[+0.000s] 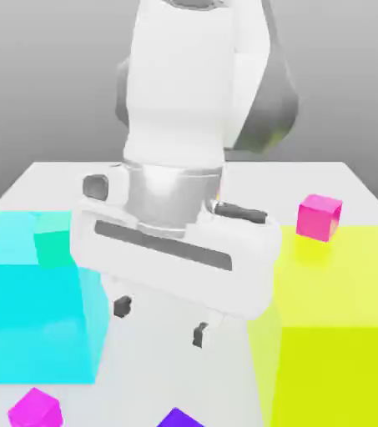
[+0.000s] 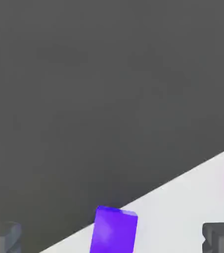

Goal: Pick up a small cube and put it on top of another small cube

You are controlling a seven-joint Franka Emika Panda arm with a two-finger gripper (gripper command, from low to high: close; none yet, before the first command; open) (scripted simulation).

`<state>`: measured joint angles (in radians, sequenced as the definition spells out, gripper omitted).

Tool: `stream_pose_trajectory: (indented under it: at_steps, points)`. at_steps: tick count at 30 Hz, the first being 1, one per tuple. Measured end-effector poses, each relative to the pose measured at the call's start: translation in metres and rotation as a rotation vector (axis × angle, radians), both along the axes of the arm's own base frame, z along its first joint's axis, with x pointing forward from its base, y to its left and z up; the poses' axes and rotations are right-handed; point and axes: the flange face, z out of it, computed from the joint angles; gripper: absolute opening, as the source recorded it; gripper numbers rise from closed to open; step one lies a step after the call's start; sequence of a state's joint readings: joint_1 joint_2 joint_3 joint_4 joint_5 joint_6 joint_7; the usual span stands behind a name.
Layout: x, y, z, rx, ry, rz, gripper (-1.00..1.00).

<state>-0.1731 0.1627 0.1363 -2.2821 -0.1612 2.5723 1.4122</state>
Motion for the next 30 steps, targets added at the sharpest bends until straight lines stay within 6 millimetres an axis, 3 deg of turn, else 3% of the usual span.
stream_pose_trajectory:
  at_steps: [9,10,16,18,21,23,30]
  points:
    - [-0.008,0.004,-0.145,0.078,0.126,-0.112,0.0]
    - [-0.009,0.004,-0.158,0.078,0.127,-0.113,-1.0]
    - [-0.009,0.004,-0.164,0.078,0.126,-0.113,-1.0]
    - [-0.009,0.004,-0.151,0.079,0.126,-0.114,-1.0]
    - [-0.009,0.004,-0.112,0.078,0.126,-0.111,-1.0]
    - [-0.008,0.008,-0.102,0.058,0.121,-0.045,-1.0]
    - [-0.017,-0.043,-0.006,-0.032,0.118,0.038,-1.0]
